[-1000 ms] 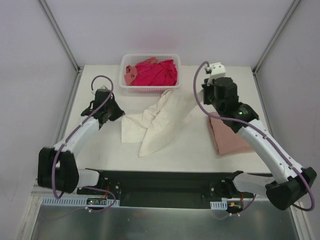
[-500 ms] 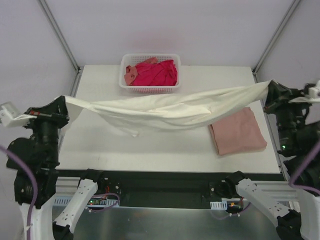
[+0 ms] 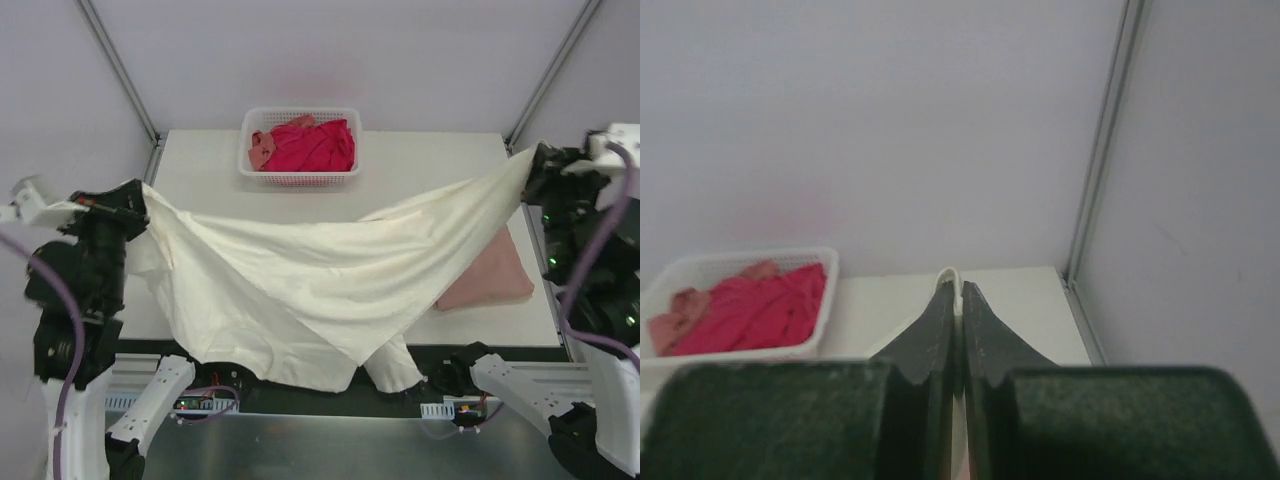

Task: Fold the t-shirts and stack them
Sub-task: Flatten the tshirt out

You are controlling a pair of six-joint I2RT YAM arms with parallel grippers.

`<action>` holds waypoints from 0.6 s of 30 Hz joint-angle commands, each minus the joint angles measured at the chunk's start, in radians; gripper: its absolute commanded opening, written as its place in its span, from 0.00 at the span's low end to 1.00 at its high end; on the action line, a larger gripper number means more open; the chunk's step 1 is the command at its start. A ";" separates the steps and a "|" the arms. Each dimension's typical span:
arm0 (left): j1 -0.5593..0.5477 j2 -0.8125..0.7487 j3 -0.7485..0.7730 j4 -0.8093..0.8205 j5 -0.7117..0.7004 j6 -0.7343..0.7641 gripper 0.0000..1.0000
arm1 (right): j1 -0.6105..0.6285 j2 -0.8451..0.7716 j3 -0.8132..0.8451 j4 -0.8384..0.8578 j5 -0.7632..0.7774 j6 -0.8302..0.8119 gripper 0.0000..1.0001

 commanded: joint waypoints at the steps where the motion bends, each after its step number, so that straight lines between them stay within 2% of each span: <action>1: 0.005 0.214 -0.159 0.006 0.041 -0.028 0.00 | -0.074 0.210 -0.118 0.019 0.138 -0.060 0.02; 3: 0.005 0.341 -0.248 0.015 0.060 -0.042 0.00 | -0.143 0.337 -0.152 0.017 0.077 -0.008 0.02; 4: 0.005 0.390 -0.274 0.018 0.075 -0.054 0.00 | -0.223 0.384 -0.179 0.013 -0.011 0.024 0.02; 6: 0.005 0.554 -0.326 0.029 0.104 -0.058 0.09 | -0.288 0.549 -0.181 -0.012 -0.092 0.110 0.04; 7: 0.005 0.611 -0.333 0.030 0.128 -0.050 0.36 | -0.324 0.607 -0.178 -0.035 -0.139 0.127 0.05; 9: 0.005 0.755 -0.330 0.029 0.149 -0.038 0.65 | -0.338 0.764 -0.146 -0.055 -0.161 0.153 0.19; 10: 0.005 0.789 -0.325 0.027 0.155 -0.032 0.76 | -0.339 0.809 -0.126 -0.096 -0.170 0.162 0.32; 11: 0.007 0.814 -0.317 0.026 0.158 -0.032 0.87 | -0.340 0.870 -0.080 -0.119 -0.173 0.171 0.59; 14: 0.005 0.831 -0.331 0.026 0.133 -0.048 0.99 | -0.337 0.872 -0.078 -0.130 -0.181 0.194 0.80; 16: 0.005 0.788 -0.375 0.026 0.115 -0.068 0.99 | -0.337 0.831 -0.110 -0.102 -0.211 0.210 0.89; 17: 0.005 0.752 -0.394 0.026 0.091 -0.077 0.99 | -0.335 0.773 -0.130 -0.092 -0.227 0.216 0.97; 18: 0.007 0.733 -0.415 0.026 0.074 -0.097 0.99 | -0.332 0.740 -0.187 -0.066 -0.250 0.233 0.97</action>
